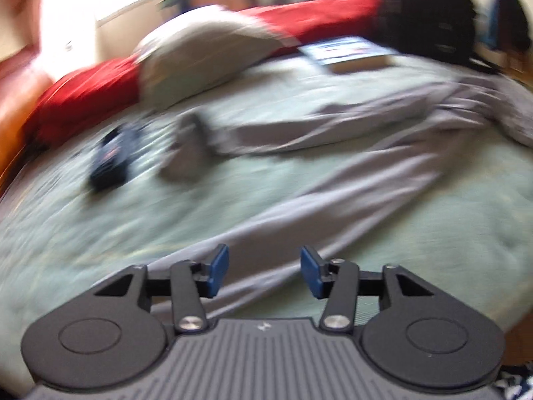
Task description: Fold clothes
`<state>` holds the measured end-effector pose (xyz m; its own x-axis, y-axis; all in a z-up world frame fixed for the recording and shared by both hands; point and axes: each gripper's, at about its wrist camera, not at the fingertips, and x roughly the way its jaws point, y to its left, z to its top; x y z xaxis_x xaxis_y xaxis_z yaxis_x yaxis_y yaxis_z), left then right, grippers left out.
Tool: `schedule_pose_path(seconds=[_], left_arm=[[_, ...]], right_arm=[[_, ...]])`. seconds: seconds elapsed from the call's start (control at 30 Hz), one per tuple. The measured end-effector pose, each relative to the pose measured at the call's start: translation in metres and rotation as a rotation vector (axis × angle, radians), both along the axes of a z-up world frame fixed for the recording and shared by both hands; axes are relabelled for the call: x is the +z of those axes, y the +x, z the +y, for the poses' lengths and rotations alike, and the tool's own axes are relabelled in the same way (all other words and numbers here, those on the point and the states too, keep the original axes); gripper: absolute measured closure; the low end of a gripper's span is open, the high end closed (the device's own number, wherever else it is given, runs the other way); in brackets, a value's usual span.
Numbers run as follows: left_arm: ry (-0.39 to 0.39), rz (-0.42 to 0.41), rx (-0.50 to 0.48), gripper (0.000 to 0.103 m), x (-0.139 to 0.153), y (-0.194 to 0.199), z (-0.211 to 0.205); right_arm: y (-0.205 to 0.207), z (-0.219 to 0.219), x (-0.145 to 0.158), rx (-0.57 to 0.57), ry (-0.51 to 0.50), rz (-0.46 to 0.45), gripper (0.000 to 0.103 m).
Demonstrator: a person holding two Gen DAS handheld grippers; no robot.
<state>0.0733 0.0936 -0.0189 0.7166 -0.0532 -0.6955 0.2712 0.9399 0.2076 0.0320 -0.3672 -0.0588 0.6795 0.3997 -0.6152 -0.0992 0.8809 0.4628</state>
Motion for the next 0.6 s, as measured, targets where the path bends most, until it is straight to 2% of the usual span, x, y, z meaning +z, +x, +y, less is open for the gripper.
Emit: schedule_pose_path(seconds=[0.1, 0.27, 0.33, 0.47, 0.57, 0.6], left_arm=[[0.006, -0.028, -0.109, 0.047, -0.002, -0.006, -0.044], [0.084, -0.116, -0.252, 0.044, -0.005, -0.017, -0.107], [0.057, -0.135, -0.292, 0.038, -0.006, -0.020, -0.124], [-0.010, -0.143, -0.328, 0.037, -0.008, -0.023, -0.143], [-0.046, -0.132, -0.313, 0.036, -0.011, -0.022, -0.146], [-0.063, -0.126, -0.306, 0.036, -0.012, -0.021, -0.146]], right_arm=[[0.006, -0.019, -0.008, -0.028, 0.114, -0.020, 0.000], [0.038, -0.036, -0.019, -0.076, 0.209, -0.054, 0.000], [0.052, -0.042, -0.024, -0.108, 0.261, -0.069, 0.000], [0.062, -0.050, -0.029, -0.180, 0.343, -0.080, 0.003], [0.049, -0.042, -0.028, -0.190, 0.295, -0.086, 0.012], [0.044, -0.040, -0.029, -0.196, 0.266, -0.095, 0.020]])
